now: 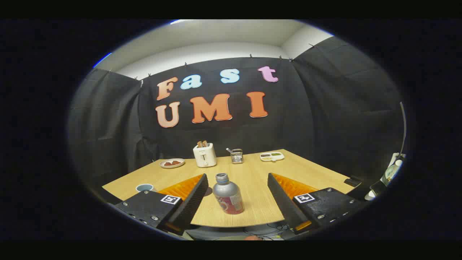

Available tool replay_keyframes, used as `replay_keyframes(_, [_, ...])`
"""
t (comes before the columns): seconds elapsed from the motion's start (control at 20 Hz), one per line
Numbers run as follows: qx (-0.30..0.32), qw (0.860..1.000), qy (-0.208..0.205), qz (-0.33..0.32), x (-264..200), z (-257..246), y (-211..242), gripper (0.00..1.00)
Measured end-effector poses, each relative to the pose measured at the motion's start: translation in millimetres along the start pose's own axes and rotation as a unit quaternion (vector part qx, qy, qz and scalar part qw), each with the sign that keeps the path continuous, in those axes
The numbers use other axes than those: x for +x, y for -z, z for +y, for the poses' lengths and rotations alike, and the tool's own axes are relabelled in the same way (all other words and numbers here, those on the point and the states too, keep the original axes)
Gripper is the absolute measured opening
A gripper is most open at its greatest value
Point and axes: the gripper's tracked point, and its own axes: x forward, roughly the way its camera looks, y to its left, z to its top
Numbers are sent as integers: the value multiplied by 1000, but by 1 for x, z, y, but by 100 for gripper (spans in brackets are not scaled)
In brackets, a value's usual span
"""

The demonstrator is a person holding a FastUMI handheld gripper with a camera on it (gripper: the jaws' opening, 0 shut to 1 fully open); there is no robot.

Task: Take the bottle from table, then pour the juice into the cup, finally place the bottle on the coaster

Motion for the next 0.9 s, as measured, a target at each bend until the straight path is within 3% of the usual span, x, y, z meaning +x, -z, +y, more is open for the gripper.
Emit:
replay_keyframes(0.4, [-28,999,-24,24,13,20,27,99])
replay_keyframes(0.9, [-8,999,-9,30,20,5,38,98])
